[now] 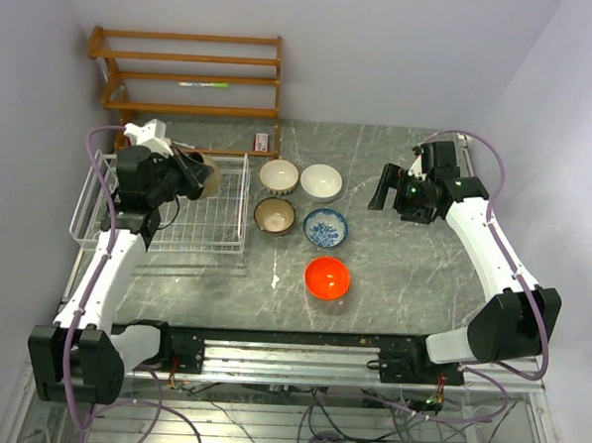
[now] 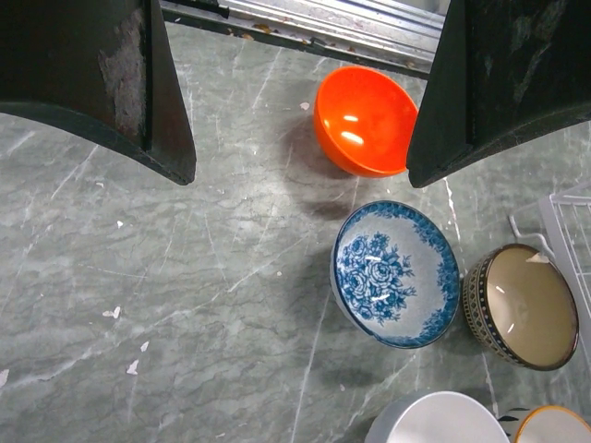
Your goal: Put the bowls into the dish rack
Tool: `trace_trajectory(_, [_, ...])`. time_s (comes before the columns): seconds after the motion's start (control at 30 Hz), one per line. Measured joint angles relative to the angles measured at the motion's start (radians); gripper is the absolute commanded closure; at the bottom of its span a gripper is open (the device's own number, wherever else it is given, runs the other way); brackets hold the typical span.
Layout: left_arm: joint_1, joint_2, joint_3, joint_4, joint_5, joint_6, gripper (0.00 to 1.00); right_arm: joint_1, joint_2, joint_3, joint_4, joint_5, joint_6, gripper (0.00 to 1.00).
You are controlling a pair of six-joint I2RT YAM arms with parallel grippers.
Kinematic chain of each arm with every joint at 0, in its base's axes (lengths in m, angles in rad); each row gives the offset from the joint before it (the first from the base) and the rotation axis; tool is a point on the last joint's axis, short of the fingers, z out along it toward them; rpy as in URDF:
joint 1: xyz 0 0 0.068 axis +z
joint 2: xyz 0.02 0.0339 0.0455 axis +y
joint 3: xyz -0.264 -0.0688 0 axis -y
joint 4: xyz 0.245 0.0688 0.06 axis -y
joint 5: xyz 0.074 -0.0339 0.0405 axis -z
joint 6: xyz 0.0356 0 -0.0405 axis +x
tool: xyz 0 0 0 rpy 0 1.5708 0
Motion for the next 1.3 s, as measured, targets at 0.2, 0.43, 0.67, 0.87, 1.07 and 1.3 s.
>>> trace_trajectory(0.2, [0.081,0.036,-0.089,0.154,0.113,-0.137,0.93,0.0,0.003,0.0,0.0,0.0,0.0,0.02])
trace_trajectory(0.43, [0.109,0.137,-0.164,0.319,0.177,-0.266,0.93,0.0,0.008,0.0,0.0,0.0,0.0,0.02])
trace_trajectory(0.67, [0.166,0.229,-0.246,0.47,0.22,-0.384,0.93,0.0,0.008,0.0,0.0,0.005,0.001,0.02])
trace_trajectory(0.87, [0.188,0.291,-0.253,0.536,0.248,-0.423,0.93,0.0,0.015,0.0,0.0,0.016,0.001,0.02])
trace_trajectory(1.07, [0.22,0.358,-0.309,0.647,0.29,-0.475,0.93,0.0,0.016,0.0,0.001,0.023,0.002,0.02])
trace_trajectory(1.3, [0.26,0.403,-0.325,0.748,0.344,-0.491,0.93,-0.001,0.024,0.0,0.002,0.024,0.004,0.02])
